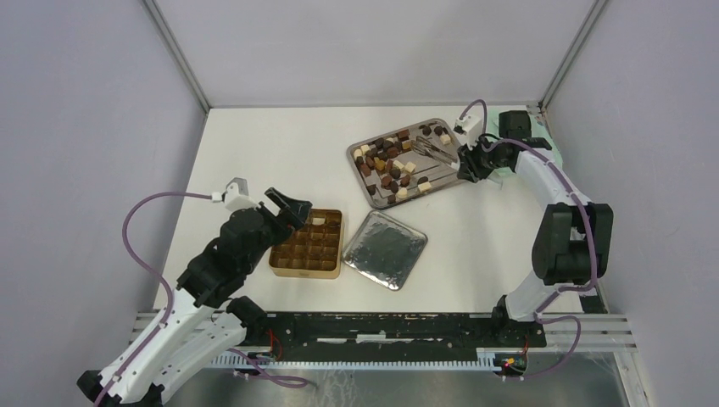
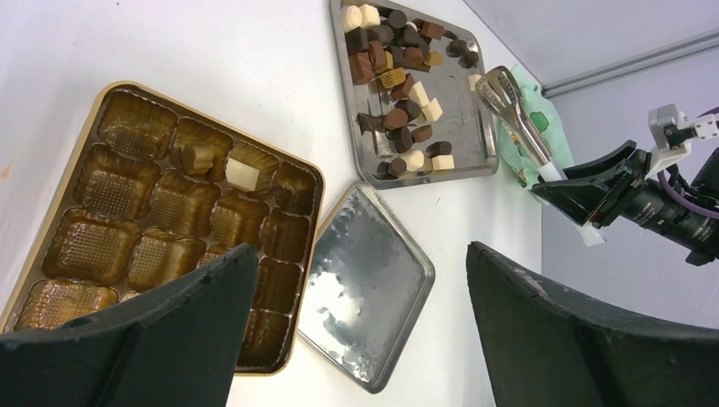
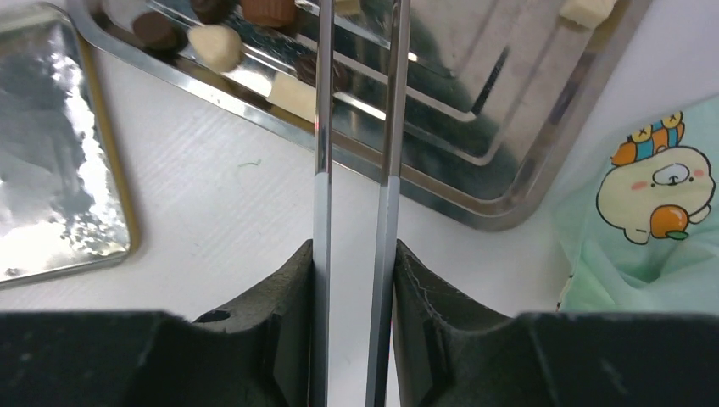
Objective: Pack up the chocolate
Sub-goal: Place the fake chocolate in the packing box, then pick up the fake chocolate from the plate.
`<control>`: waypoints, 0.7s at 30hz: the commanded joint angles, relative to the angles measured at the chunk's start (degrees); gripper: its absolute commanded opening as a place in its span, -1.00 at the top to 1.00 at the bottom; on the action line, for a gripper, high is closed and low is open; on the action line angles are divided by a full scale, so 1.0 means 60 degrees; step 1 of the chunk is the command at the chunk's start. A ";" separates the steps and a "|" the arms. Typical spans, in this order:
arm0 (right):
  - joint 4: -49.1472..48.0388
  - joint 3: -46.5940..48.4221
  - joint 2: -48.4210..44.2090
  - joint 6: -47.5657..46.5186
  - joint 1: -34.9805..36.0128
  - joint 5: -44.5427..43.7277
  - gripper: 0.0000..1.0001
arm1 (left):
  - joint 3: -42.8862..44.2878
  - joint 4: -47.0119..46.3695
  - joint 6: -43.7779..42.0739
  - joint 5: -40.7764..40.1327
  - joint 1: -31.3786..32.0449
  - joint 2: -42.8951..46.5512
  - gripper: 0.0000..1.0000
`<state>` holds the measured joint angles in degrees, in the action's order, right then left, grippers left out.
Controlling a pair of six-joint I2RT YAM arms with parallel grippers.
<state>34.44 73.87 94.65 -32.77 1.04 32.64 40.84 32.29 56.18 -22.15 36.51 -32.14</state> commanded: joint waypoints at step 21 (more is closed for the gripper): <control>0.0815 0.0530 0.1126 -0.1540 -0.0396 -0.0375 0.09 | 0.0005 -0.0926 -0.0223 0.0191 0.0054 -0.0771 -0.95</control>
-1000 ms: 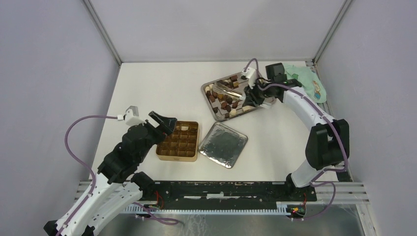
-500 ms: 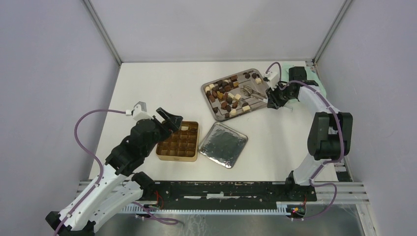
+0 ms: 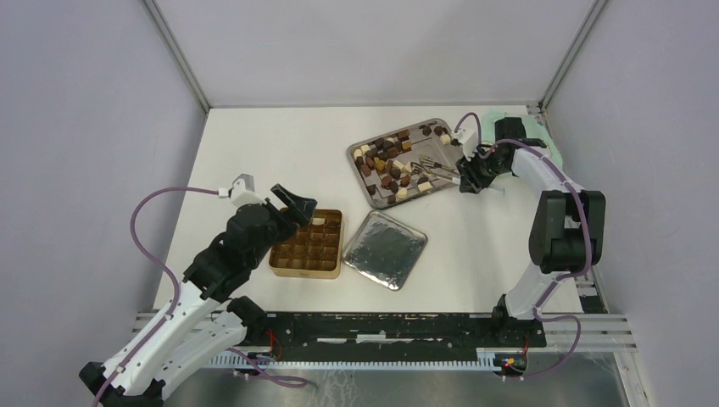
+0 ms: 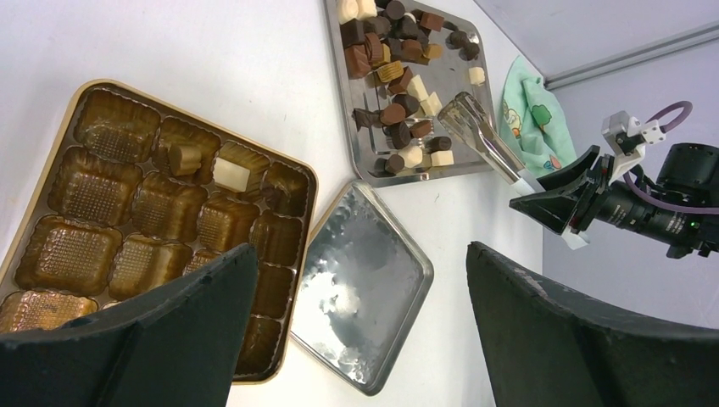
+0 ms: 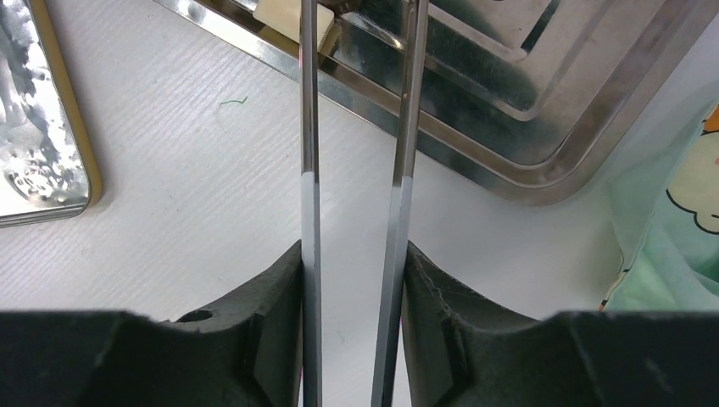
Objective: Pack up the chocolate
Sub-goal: Pick up the fake chocolate from the plate.
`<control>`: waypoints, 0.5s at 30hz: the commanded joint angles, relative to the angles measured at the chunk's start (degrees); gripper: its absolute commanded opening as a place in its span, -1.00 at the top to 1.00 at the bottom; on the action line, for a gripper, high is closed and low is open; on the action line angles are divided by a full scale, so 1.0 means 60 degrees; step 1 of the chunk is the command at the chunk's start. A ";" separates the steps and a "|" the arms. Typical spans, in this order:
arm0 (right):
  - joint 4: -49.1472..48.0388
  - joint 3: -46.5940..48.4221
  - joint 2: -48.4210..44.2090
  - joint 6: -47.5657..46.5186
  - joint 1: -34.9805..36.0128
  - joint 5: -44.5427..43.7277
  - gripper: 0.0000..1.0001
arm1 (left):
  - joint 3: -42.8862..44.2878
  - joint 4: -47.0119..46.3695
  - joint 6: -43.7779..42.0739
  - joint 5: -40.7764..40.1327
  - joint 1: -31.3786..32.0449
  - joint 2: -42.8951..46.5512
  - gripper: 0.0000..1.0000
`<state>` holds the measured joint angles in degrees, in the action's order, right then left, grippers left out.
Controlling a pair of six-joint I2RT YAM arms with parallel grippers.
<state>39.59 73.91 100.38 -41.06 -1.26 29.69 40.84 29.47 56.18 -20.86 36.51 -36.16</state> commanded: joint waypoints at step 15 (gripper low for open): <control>-0.0099 0.0906 0.0652 -0.0114 0.0158 -0.0087 0.07 | 0.0112 -0.0462 -0.0296 -0.0035 0.0061 -0.0271 -0.94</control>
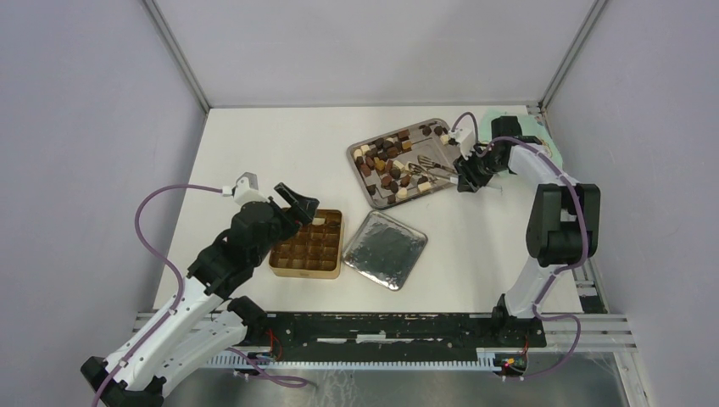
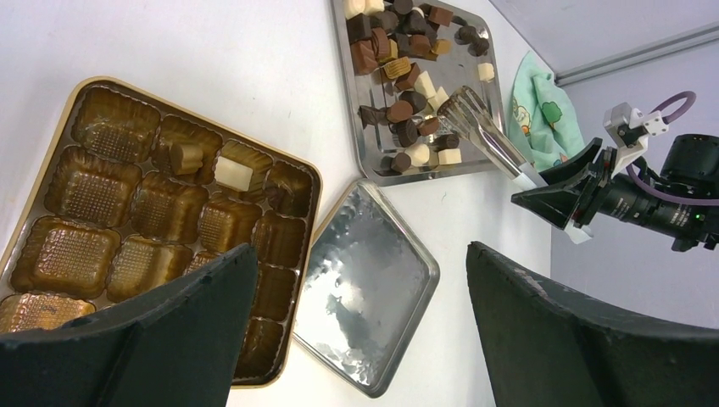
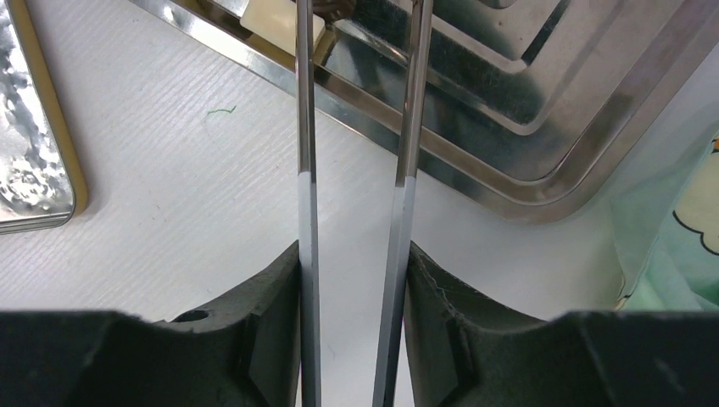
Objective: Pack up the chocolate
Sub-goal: Pick up the fake chocolate from the plate.
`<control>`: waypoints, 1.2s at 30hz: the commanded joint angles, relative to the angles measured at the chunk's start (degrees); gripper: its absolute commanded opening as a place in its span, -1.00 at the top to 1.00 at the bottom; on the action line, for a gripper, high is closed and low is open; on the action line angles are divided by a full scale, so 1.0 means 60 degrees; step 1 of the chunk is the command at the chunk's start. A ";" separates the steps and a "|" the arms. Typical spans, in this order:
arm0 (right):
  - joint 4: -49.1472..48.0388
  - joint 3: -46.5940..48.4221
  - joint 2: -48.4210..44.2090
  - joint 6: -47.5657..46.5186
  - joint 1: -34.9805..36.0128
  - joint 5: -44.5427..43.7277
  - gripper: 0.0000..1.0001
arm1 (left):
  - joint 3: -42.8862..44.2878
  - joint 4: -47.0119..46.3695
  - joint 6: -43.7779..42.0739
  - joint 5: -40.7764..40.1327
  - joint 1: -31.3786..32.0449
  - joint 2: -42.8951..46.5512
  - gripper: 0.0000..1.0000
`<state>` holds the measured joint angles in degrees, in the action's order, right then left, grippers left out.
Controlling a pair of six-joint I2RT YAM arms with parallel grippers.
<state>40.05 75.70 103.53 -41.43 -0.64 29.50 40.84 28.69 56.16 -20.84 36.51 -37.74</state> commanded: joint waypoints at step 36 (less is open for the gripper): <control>-0.0801 0.0112 -0.0959 0.0202 0.0415 0.0197 1.00 | 0.1916 0.2578 -0.2693 -0.0790 -0.0826 -0.3087 -0.42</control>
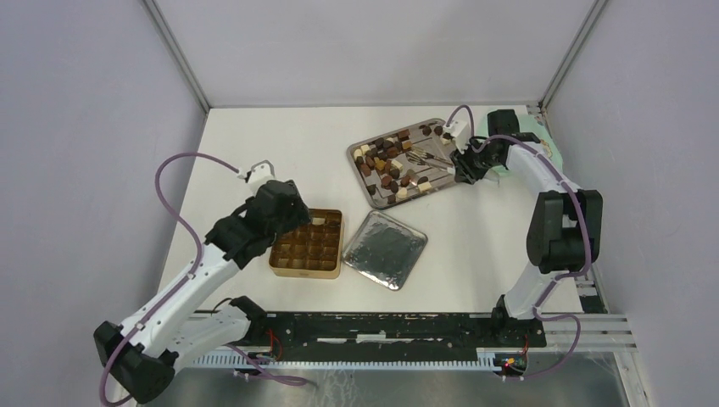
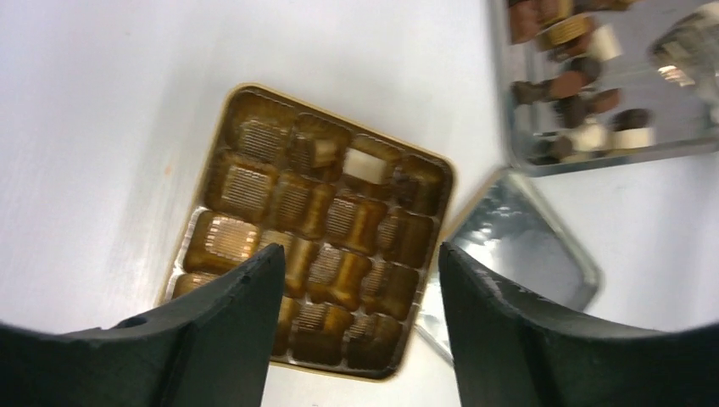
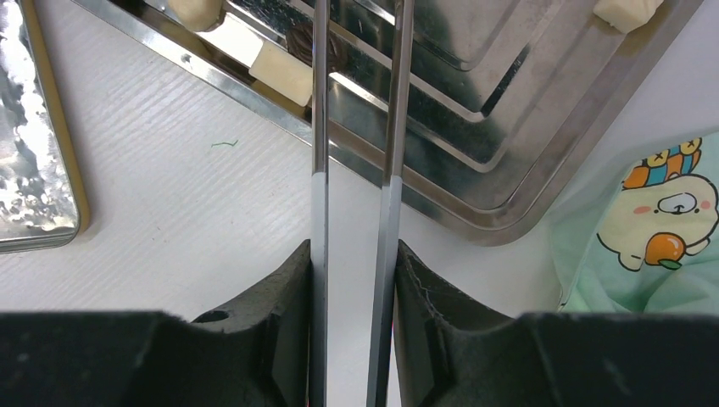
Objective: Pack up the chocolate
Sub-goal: Pick up the fake chocolate from the plate, then pick up the packing box from the center of the board.
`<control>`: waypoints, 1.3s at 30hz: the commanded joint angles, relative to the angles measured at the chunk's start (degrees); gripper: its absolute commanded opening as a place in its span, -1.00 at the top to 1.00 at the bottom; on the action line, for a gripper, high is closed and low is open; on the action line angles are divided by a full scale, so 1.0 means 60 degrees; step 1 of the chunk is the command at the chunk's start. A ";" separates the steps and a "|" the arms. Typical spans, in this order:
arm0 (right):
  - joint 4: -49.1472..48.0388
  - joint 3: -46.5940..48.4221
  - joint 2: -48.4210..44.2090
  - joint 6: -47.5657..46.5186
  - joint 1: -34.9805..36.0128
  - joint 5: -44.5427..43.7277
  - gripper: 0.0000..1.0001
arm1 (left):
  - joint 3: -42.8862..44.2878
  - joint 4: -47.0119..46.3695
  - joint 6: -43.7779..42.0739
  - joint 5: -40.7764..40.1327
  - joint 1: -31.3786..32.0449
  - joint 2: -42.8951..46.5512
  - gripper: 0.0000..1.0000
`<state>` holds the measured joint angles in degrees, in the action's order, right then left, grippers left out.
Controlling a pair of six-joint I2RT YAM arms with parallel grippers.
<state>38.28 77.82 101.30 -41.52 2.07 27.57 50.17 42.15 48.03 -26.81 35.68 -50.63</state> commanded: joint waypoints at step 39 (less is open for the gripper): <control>-0.0552 -0.0652 -0.1276 0.0461 -0.0044 0.1319 1.00 | 0.0753 0.0231 -0.4269 0.3503 -0.4701 -0.5439 0.29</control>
<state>36.71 72.60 96.57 -38.96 1.98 32.71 53.08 44.66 25.63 -8.40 7.75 -81.49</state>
